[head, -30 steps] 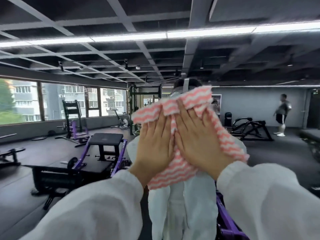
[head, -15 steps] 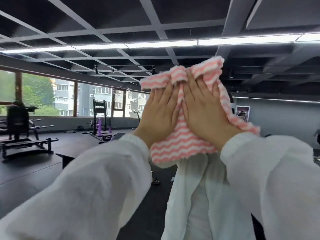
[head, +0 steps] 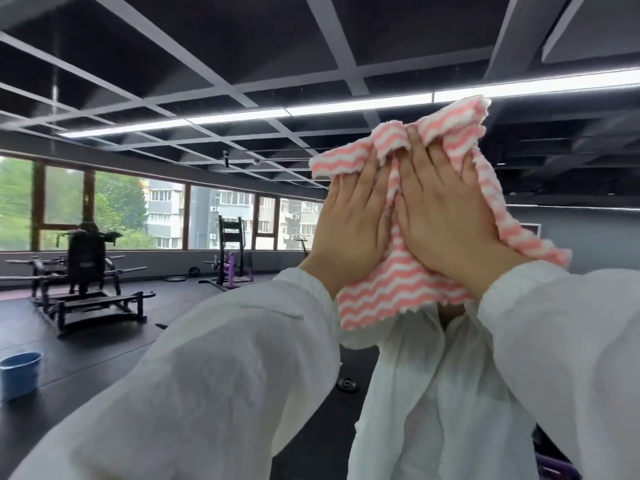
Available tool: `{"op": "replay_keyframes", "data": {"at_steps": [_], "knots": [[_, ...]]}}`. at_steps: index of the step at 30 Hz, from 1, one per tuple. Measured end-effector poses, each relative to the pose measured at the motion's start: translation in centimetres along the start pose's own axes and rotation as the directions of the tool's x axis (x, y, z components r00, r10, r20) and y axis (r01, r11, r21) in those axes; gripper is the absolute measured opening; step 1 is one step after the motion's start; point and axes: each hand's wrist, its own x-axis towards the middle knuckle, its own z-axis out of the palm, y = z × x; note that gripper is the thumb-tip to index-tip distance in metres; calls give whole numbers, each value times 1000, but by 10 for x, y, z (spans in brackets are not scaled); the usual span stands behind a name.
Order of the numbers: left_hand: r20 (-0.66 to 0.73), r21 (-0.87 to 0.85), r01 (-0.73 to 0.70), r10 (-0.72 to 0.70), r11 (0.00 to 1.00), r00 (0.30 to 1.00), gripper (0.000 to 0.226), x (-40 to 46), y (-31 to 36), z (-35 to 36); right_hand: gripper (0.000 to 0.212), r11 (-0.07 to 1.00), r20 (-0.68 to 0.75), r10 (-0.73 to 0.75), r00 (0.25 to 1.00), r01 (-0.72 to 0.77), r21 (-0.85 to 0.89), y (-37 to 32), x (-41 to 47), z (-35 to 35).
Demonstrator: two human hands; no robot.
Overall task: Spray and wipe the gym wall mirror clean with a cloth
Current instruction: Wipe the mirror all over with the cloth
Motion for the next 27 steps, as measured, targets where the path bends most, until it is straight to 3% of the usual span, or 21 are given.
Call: {"op": "replay_keyframes", "data": {"at_steps": [9, 16, 19, 24, 27], "knots": [[-16, 61, 62, -61, 996, 998, 60, -41, -69, -13, 57, 996, -146, -80, 986, 73, -53, -75, 24, 24], [-88, 47, 213, -208, 976, 974, 53, -79, -90, -10, 54, 976, -64, -157, 986, 144, -165, -119, 21, 33], [-57, 35, 301, -299, 953, 952, 55, -108, -94, -9, 56, 940, 10, -237, 971, 232, -250, -138, 14, 34], [-30, 59, 445, -444, 894, 895, 54, -147, -82, 2, 48, 943, 35, -308, 951, 310, -120, -151, -4, 33], [-18, 46, 488, -487, 872, 873, 55, -147, -60, 6, 55, 963, 48, -267, 962, 269, -29, -141, -18, 28]]}}
